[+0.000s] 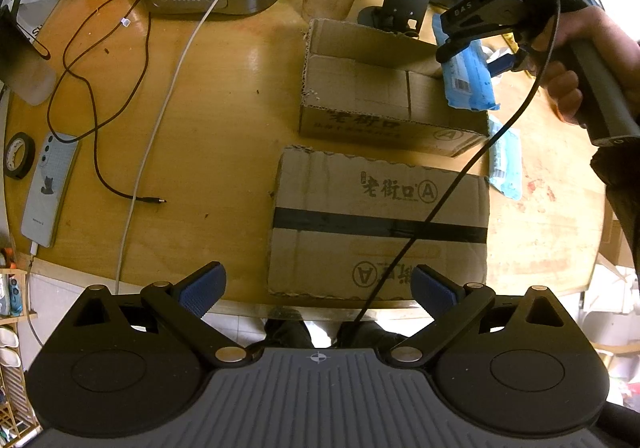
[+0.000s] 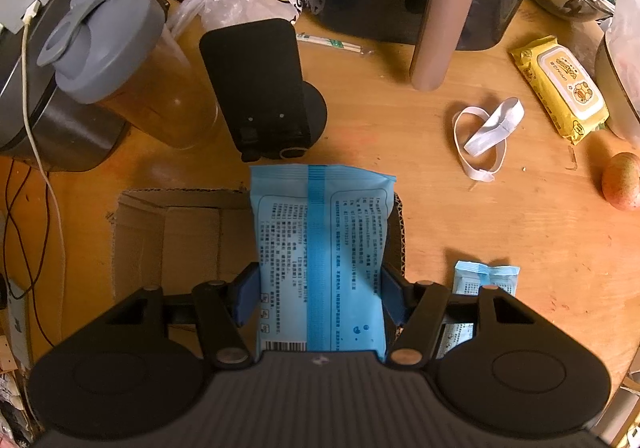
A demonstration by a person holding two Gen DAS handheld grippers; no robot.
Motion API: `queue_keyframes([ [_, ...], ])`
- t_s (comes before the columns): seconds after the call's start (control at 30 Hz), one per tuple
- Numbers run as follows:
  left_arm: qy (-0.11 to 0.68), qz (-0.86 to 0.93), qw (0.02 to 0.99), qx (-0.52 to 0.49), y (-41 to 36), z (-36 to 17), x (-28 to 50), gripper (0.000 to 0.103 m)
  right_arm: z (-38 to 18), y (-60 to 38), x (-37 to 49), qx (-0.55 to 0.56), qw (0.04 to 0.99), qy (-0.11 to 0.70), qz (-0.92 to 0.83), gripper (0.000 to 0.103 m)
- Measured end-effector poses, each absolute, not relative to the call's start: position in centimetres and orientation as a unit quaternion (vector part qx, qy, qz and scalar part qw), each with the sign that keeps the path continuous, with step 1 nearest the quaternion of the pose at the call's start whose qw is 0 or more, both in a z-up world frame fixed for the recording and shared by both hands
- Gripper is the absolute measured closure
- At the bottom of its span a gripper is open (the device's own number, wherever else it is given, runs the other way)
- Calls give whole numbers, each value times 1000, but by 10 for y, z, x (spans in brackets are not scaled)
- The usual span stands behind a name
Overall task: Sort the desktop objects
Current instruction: 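Lower the held blue packet into the open cardboard box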
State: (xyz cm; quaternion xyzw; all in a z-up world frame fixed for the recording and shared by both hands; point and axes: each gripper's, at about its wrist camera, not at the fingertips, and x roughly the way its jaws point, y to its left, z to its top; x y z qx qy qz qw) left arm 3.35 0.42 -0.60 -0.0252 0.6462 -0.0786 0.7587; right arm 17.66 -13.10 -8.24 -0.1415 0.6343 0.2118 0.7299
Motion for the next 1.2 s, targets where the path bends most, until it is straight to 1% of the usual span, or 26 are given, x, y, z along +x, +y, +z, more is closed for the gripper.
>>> queue_keyframes([
  [0.4, 650, -74, 756, -26, 6, -7, 34, 2, -99, -131, 181, -151, 727, 637, 208, 43],
  [1.2, 662, -66, 746, -24, 6, -15, 42, 2, -152, -130, 180, -152, 706, 662, 201, 43],
])
